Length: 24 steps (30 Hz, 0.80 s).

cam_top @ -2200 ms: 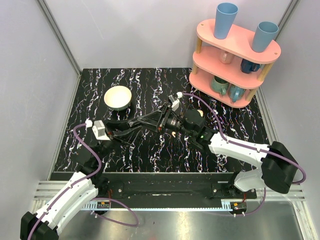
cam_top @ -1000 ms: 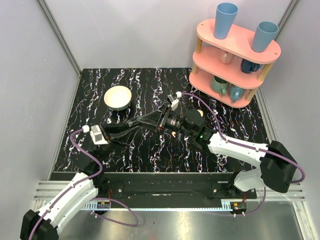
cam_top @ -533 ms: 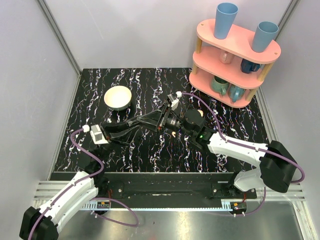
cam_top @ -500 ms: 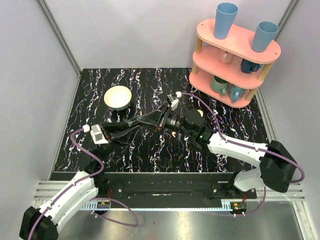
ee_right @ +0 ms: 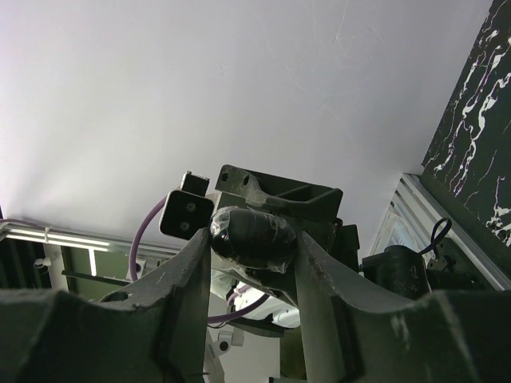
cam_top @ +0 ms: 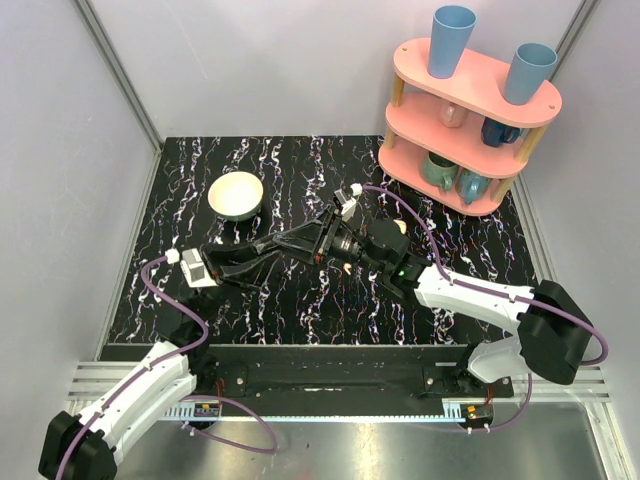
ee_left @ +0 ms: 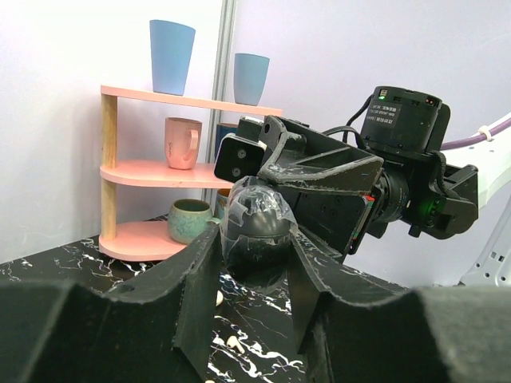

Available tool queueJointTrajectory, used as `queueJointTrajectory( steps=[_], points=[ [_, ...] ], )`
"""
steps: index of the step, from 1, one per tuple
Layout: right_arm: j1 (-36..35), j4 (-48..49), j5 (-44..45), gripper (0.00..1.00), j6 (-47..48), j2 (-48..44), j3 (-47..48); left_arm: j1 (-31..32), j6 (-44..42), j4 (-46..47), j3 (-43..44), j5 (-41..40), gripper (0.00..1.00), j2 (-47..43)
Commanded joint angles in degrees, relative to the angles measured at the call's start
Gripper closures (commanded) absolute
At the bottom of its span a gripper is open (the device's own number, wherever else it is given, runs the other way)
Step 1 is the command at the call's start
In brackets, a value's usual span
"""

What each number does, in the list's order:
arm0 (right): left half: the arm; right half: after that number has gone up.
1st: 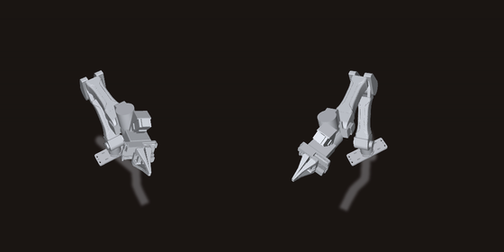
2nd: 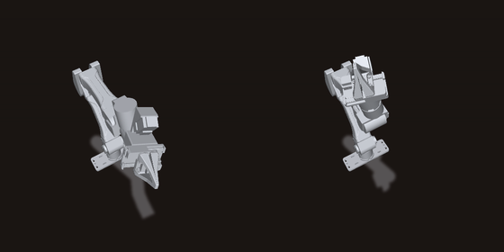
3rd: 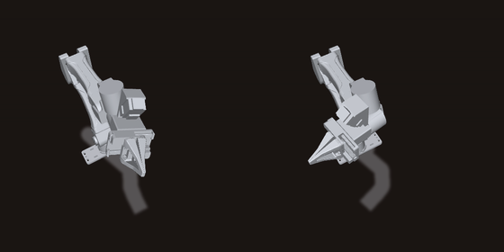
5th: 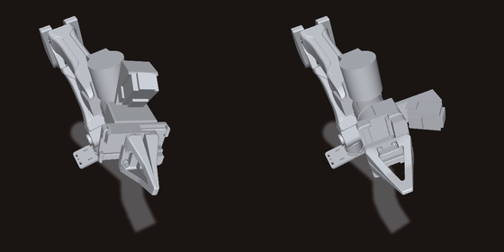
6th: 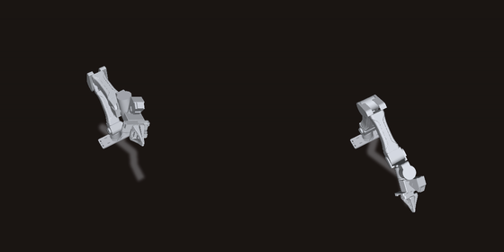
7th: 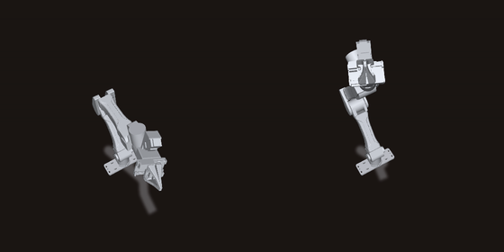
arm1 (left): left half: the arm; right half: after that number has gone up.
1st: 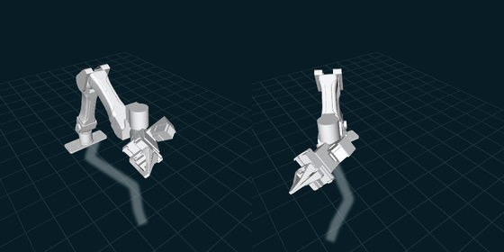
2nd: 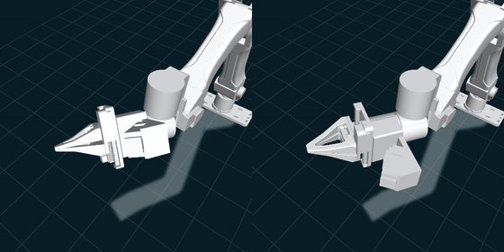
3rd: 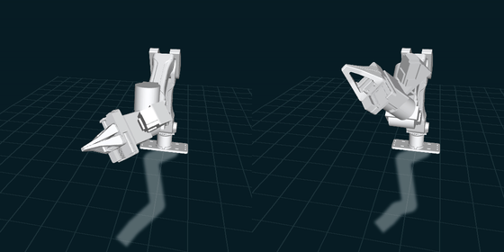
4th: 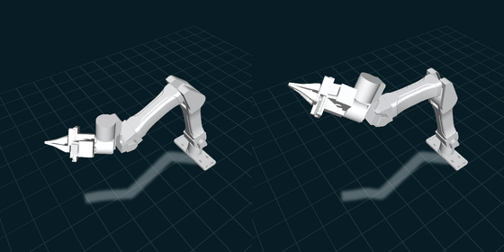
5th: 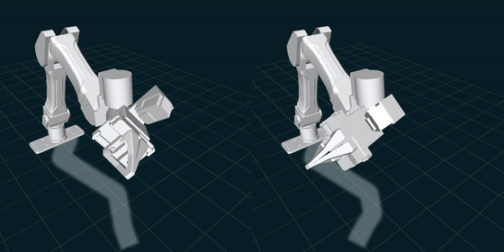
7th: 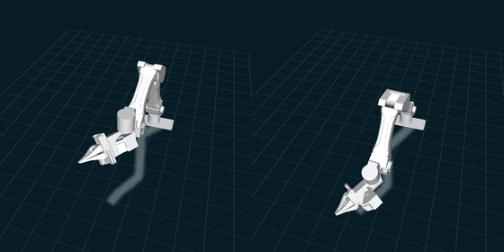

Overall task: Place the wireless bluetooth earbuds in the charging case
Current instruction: Pass from the right arm to the left

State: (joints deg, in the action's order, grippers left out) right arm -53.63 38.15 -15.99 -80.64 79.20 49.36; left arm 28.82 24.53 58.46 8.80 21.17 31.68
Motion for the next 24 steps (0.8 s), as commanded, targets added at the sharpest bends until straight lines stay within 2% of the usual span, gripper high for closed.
queueJointTrajectory(
  steps=[1, 8, 16, 21, 24],
  points=[
    [-0.3, 2.6, -0.4, 1.00, -0.2, 0.0, 1.6, 0.2, 0.2, 3.9, 1.0, -0.7, 0.62, 0.2],
    [-0.3, 2.4, -0.5, 1.00, 0.4, 0.0, 1.8, 0.3, 0.2, 4.0, 1.0, -1.1, 0.69, 0.4],
    [-0.3, -3.3, 0.4, 1.00, 3.8, -0.7, 3.4, 0.3, 0.1, 4.0, 1.3, -0.4, 0.65, 0.9],
    [-0.3, -2.2, 0.3, 1.00, 3.1, -0.5, 2.8, 0.3, 0.1, 4.3, 1.2, -0.7, 0.59, 1.0],
    [-0.4, -1.8, 0.2, 1.00, 2.8, -0.2, 2.8, 0.3, -0.1, 4.2, 1.1, -0.6, 0.63, 1.0]
  ],
)
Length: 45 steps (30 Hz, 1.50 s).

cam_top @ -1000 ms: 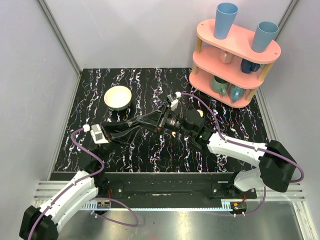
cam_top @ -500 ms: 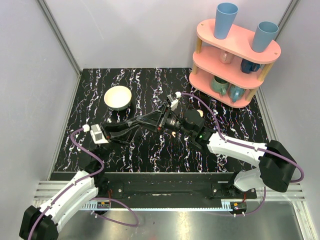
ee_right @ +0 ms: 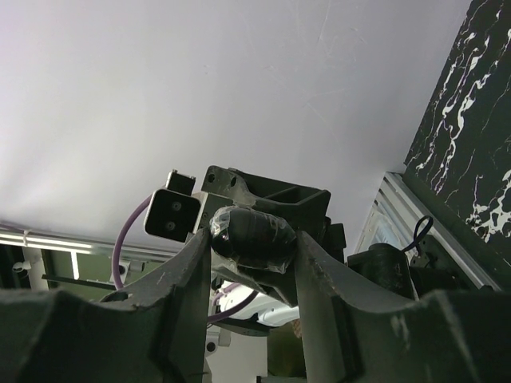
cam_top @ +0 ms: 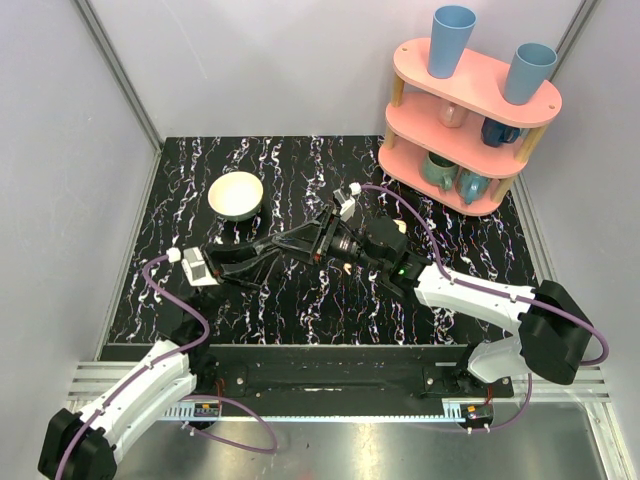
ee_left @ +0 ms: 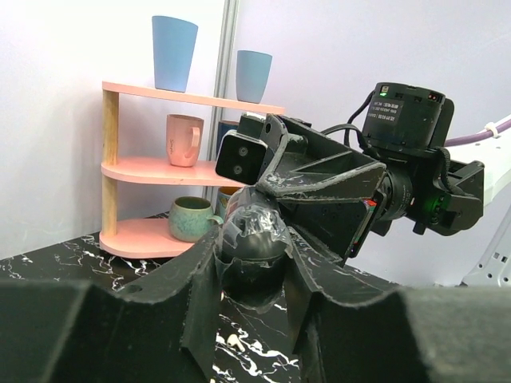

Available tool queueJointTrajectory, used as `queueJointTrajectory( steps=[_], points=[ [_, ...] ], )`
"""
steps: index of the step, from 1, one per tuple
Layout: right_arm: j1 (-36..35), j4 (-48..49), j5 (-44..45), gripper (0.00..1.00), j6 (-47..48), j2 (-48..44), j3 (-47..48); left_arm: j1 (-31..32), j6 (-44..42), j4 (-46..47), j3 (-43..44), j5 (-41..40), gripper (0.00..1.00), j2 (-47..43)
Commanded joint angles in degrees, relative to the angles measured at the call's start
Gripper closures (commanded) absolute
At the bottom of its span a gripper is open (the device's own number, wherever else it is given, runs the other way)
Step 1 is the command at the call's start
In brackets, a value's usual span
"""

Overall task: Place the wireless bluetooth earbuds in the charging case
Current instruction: Pass from the right arm to the left

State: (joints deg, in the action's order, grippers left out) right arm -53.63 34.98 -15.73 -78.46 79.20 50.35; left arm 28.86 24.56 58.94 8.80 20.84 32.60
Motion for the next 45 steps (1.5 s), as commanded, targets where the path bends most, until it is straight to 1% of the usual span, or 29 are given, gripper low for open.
queueJointTrajectory(
  steps=[1, 3, 5, 6, 8, 9, 11, 13, 18, 20, 26, 27, 28, 31, 33, 36, 37, 39, 41, 45],
  points=[
    [-0.3, 1.8, -0.1, 1.00, 0.5, -0.2, 1.7, 0.2, -0.1, 3.7, 1.1, -0.3, 0.66, 0.1],
    [-0.3, 2.5, -0.1, 1.00, 0.2, -0.1, 1.5, 0.2, -0.2, 3.6, 1.1, 0.0, 0.68, 0.0],
    [-0.3, 2.9, 0.1, 1.00, 0.1, -0.1, 1.4, 0.2, -0.1, 3.5, 1.0, 0.1, 0.66, 0.0],
    [-0.3, 3.2, 0.1, 1.00, 0.1, -0.1, 1.4, 0.2, -0.1, 3.5, 1.0, 0.3, 0.61, 0.0],
    [-0.3, 3.7, -0.1, 1.00, 0.1, 0.0, 1.5, 0.2, -0.1, 3.3, 1.0, 0.5, 0.57, 0.0],
    [-0.3, 3.7, -0.1, 1.00, 0.0, 0.1, 1.6, 0.2, -0.2, 3.2, 1.0, 0.6, 0.52, -0.1],
    [-0.3, 3.8, 0.0, 1.00, 0.0, 0.0, 1.8, 0.2, 0.0, 3.1, 1.0, 0.8, 0.49, -0.1],
    [-0.3, 4.4, 0.1, 1.00, 0.1, 0.0, 1.8, 0.2, 0.1, 3.0, 0.9, 0.7, 0.47, -0.3],
    [-0.3, 4.2, 0.0, 1.00, 0.1, -0.1, 1.8, 0.2, 0.0, 2.6, 0.9, -0.1, 0.47, -0.7],
    [-0.3, 4.3, 0.0, 1.00, -0.1, -0.2, 1.6, 0.3, 0.0, 2.4, 0.8, -0.4, 0.51, -0.8],
    [-0.4, 4.9, -0.4, 1.00, -0.5, 0.1, 1.6, 0.3, 0.1, 1.9, 1.0, -0.6, 0.51, -1.0],
    [-0.3, 5.2, -0.7, 1.00, -0.5, 0.3, 1.5, 0.3, -0.1, 1.8, 1.0, -0.6, 0.58, -1.0],
    [-0.3, 5.9, -0.8, 1.00, -0.6, 0.4, 1.4, 0.3, -0.2, 1.6, 1.1, -0.5, 0.60, -0.8],
    [-0.3, 6.0, -0.7, 1.00, -0.9, 0.5, 1.4, 0.3, -0.1, 1.9, 1.1, -0.4, 0.58, -0.4],
    [-0.3, 6.0, -0.9, 1.00, -0.9, 0.7, 1.4, 0.3, 0.0, 2.1, 1.0, -0.7, 0.61, -0.3],
    [-0.4, 5.7, -0.9, 1.00, -0.9, 0.5, 1.4, 0.3, -0.2, 2.3, 1.1, -1.2, 0.61, -0.3],
    [-0.4, 5.7, -1.0, 1.00, -0.8, 0.6, 1.4, 0.3, -0.2, 2.4, 1.1, -1.3, 0.64, -0.3],
    [-0.3, 5.5, -1.1, 1.00, -0.9, 0.7, 1.4, 0.3, -0.2, 2.6, 1.1, -1.8, 0.65, -0.3],
    [-0.3, 5.3, -1.0, 1.00, -0.8, 0.6, 1.2, 0.3, -0.1, 2.8, 1.1, -1.9, 0.65, -0.3],
    [-0.3, 5.0, -0.9, 1.00, -0.9, 0.7, 1.2, 0.3, -0.1, 3.1, 1.1, -2.2, 0.58, -0.3]
  ],
)
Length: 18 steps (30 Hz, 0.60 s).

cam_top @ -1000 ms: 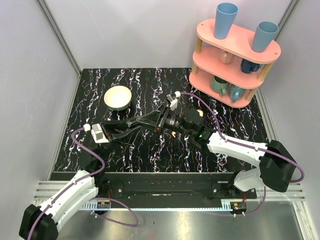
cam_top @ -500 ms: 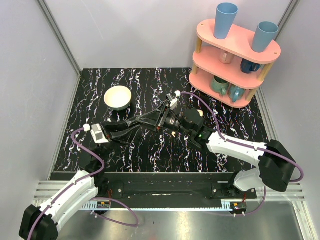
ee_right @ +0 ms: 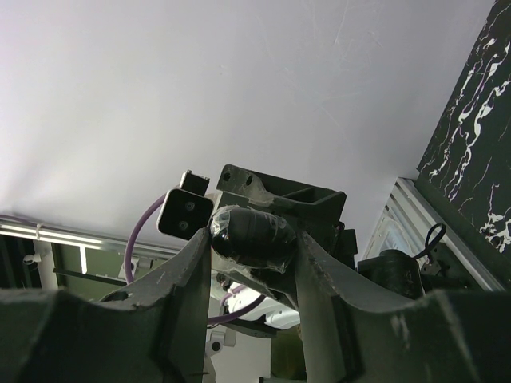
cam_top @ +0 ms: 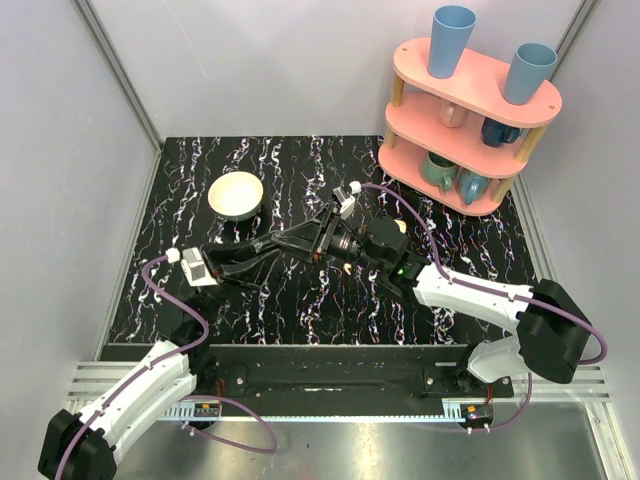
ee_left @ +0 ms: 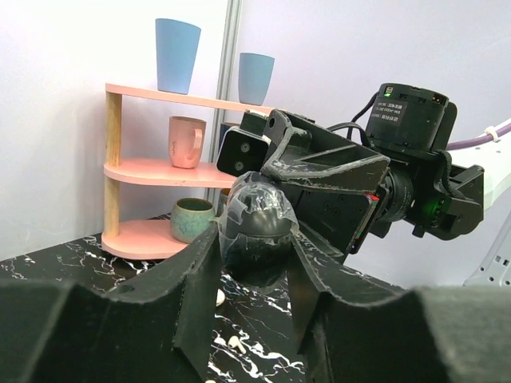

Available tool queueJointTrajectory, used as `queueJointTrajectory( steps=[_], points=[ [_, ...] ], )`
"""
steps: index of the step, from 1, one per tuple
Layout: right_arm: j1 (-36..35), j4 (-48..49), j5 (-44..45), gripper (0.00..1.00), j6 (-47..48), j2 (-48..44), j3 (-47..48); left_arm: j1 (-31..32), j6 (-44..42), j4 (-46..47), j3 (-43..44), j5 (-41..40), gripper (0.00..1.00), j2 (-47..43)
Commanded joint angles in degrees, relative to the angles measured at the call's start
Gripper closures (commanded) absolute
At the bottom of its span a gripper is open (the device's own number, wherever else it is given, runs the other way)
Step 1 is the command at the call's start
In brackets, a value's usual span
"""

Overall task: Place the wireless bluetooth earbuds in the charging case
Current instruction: Pass from the right arm to the left

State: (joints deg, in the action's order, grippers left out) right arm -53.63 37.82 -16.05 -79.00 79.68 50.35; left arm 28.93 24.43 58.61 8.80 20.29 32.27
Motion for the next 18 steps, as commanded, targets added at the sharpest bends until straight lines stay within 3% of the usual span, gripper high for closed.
queueJointTrajectory(
  steps=[1, 3, 18],
  points=[
    [-0.3, 2.2, -0.5, 1.00, -0.3, 0.1, 1.2, 0.3, 0.0, 3.5, 1.1, -1.7, 0.57, 0.2],
    [-0.3, 2.2, -0.5, 1.00, -0.4, 0.2, 1.1, 0.3, 0.2, 3.9, 1.1, -1.5, 0.51, 0.4],
    [-0.3, 1.8, -0.5, 1.00, -0.1, 0.2, 1.1, 0.3, 0.1, 4.4, 1.0, -2.1, 0.51, 0.4]
  ],
)
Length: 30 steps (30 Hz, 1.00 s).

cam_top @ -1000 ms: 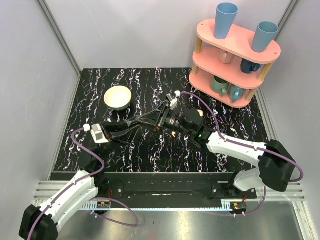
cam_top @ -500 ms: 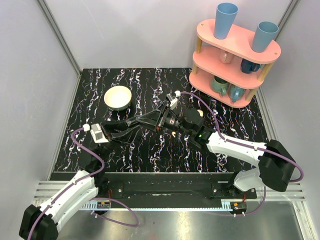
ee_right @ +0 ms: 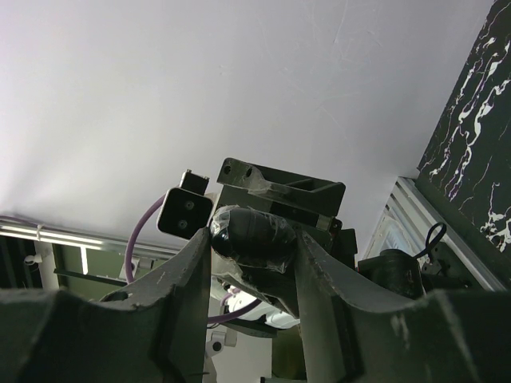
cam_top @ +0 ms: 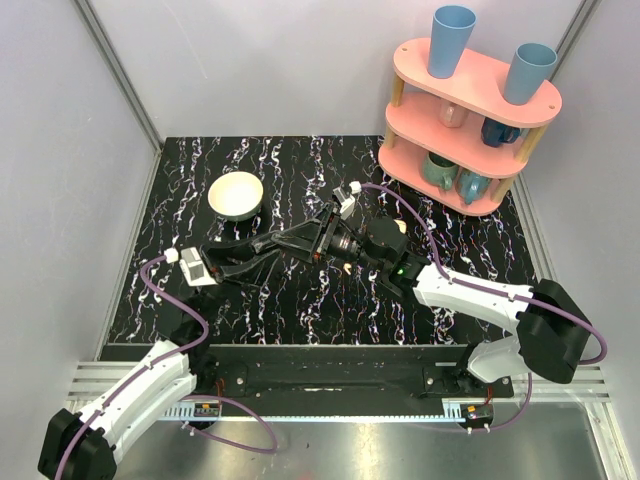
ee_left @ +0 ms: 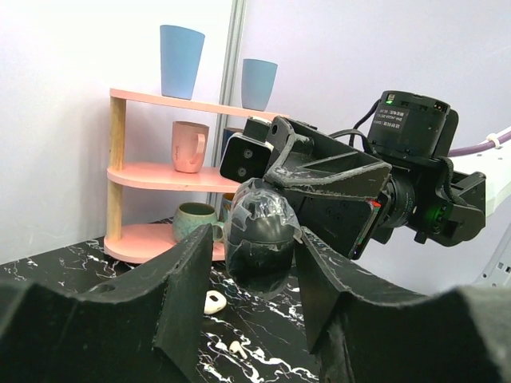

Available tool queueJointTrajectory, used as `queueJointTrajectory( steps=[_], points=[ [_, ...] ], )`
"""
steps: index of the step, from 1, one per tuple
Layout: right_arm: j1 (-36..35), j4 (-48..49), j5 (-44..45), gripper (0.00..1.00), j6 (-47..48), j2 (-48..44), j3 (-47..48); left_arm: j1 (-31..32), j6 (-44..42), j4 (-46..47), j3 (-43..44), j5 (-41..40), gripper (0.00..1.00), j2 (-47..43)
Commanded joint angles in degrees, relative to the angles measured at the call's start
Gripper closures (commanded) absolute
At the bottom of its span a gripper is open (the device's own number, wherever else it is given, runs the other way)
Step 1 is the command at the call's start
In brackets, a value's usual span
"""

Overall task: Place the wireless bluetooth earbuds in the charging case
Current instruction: Pass from the right arm to the left

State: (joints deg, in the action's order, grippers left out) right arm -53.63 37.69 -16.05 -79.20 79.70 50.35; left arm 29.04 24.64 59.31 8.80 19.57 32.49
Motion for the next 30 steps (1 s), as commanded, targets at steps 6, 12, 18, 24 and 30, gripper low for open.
queueJointTrajectory(
  steps=[6, 12, 18, 24, 30],
  points=[
    [-0.3, 2.5, -0.4, 1.00, 0.0, 0.2, 1.0, 0.2, 0.4, 3.6, 1.2, -1.3, 0.57, 0.6],
    [-0.3, 2.9, -0.7, 1.00, -0.2, 0.3, 1.2, 0.2, -0.1, 2.9, 1.7, -0.1, 0.78, 1.0],
    [-0.3, 2.4, -1.9, 0.79, 1.9, 0.1, 1.2, 0.3, -1.4, 3.6, 1.0, -1.4, 1.00, 0.1],
    [-0.3, -17.6, 5.5, 0.27, 17.4, -6.1, 4.1, 0.3, -2.7, 3.3, -0.8, -4.2, 1.00, -2.5],
    [-0.3, -35.1, 13.4, 0.15, 37.1, -13.5, 10.5, 0.3, -3.0, 3.8, -3.1, -5.5, 1.00, -4.6]
  ],
)
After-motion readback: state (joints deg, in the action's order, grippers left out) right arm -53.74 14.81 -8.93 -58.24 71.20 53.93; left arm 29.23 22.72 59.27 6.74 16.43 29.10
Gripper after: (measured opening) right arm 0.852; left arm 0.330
